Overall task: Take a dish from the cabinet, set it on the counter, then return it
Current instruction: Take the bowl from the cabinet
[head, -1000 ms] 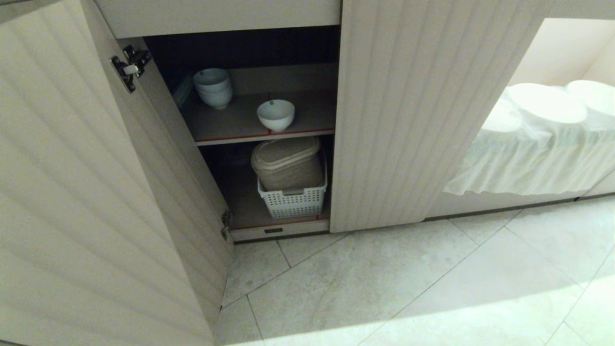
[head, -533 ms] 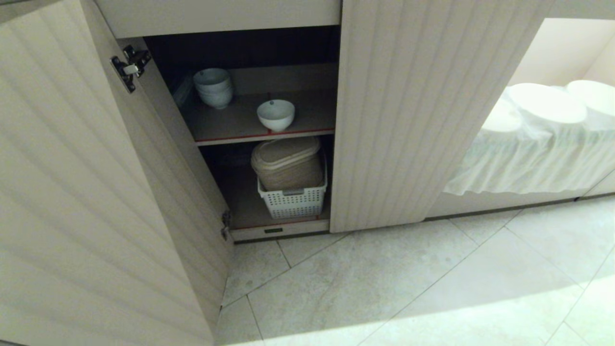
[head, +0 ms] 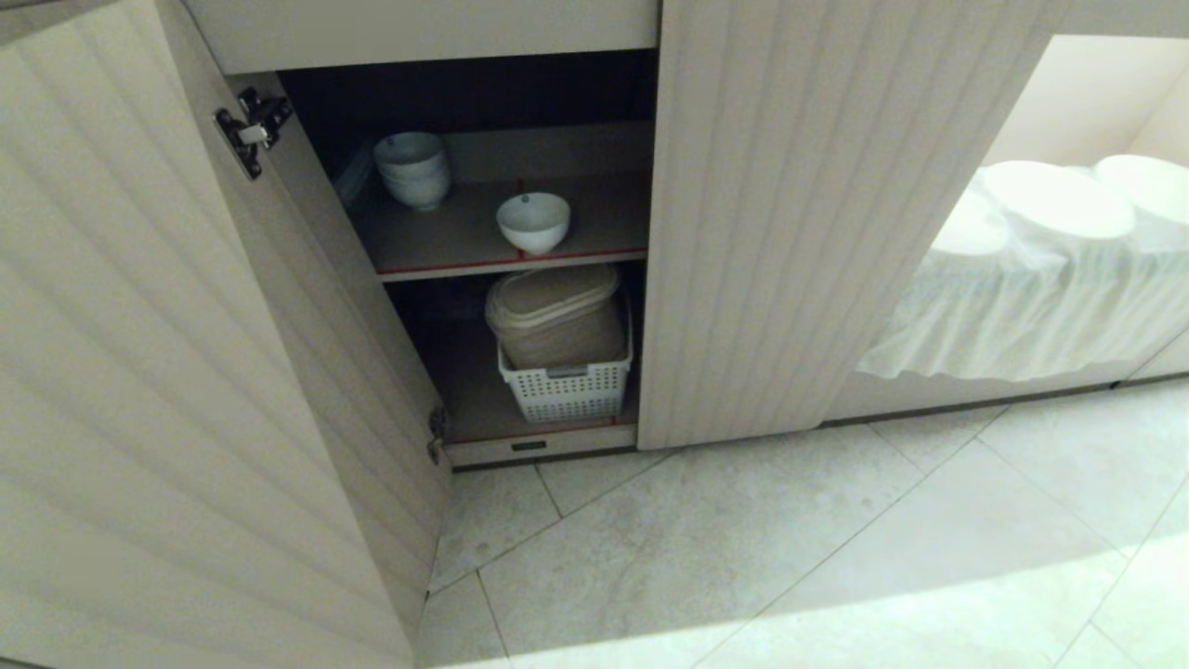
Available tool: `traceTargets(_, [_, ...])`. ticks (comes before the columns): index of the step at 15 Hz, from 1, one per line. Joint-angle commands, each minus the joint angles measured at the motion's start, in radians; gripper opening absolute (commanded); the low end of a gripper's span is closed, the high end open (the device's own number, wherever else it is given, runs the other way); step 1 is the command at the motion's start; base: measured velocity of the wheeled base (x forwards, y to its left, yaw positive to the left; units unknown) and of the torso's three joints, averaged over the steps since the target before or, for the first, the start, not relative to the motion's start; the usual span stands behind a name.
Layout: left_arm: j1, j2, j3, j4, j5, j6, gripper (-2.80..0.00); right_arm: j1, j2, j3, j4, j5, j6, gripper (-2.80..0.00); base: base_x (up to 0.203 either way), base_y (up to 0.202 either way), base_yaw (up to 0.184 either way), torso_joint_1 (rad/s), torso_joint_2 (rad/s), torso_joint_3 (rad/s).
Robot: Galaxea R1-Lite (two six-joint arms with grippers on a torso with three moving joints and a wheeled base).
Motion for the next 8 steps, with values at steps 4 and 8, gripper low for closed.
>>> traceTargets(4, [0.000, 0.000, 0.000, 0.000, 0.001, -0.001, -2.80, 0.000, 0.000, 0.000, 0.000, 0.000, 0.001, -2.80, 0.000, 0.000, 0.000, 0.000, 0.00, 0.000])
traceTargets(8, [0.000, 0.000, 0.000, 0.000, 0.001, -0.001, -2.80, 0.001, 0.000, 0.000, 0.000, 0.000, 0.001, -2.80, -0.133, 0.000, -0.001, 0.001, 0.00, 0.001])
